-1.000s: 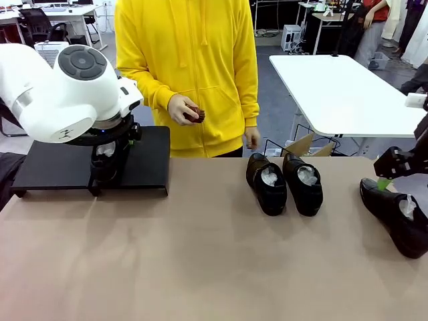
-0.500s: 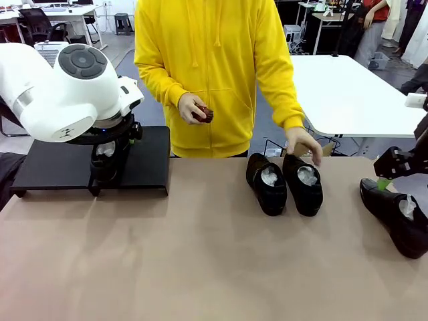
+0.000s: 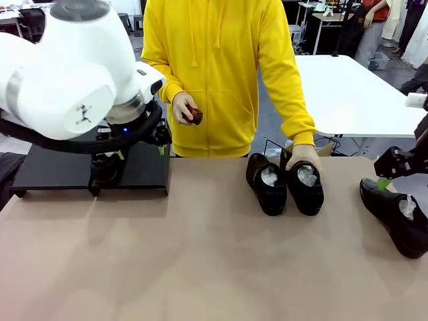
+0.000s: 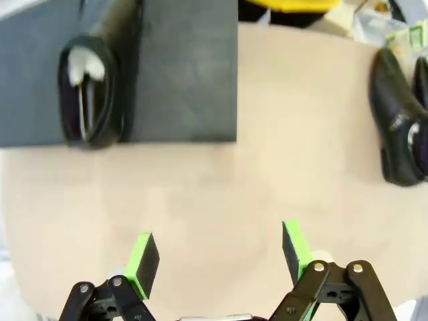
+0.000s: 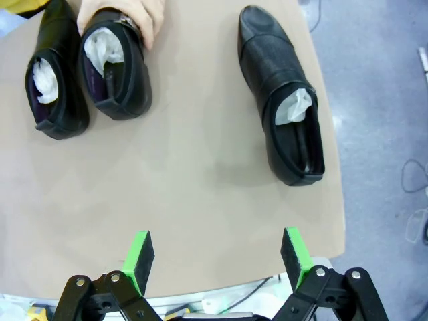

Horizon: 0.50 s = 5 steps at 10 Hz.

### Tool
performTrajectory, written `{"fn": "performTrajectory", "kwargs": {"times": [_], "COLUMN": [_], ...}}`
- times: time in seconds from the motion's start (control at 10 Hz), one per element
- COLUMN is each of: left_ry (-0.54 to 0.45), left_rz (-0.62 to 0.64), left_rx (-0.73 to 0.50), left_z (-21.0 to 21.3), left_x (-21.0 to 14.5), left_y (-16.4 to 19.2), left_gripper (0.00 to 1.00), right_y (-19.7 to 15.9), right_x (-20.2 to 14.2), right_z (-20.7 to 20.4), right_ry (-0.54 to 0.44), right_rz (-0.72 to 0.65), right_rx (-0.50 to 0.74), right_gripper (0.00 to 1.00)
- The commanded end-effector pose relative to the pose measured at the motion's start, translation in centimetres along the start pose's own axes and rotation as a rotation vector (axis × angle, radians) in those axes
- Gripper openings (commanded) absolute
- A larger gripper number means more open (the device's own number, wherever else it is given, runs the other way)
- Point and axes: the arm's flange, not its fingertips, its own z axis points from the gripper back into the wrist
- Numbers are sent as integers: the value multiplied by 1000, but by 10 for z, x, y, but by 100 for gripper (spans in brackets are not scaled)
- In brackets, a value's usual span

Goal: Organize the shoes by placing them on the stand.
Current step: Pick up one Shoe and place it in the middle of the table.

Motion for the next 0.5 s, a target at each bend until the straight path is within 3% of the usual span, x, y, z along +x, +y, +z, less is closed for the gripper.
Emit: {"fn": "performTrajectory", "kwargs": {"times": [0.0,0.2,0.3,0.4], "left_ry": [77,73,75,75], "left_rz": [66,114,65,65], "left_rx": [-44,-80,-41,-41], "left_z": [2,-13,5,5], "left_x": [1,4,-2,-2], "left_y": [37,49,26,26], "left_gripper": [95,95,95,95], "right_y": [19,34,30,23], "right_x": [7,24,30,36], "right_z": [-10,-49,-64,-76], "right_ry": [28,113,147,164], "right_rz": [137,305,330,338], "right_rx": [-67,-173,-176,-196], "right_gripper": [100,100,100,100]}}
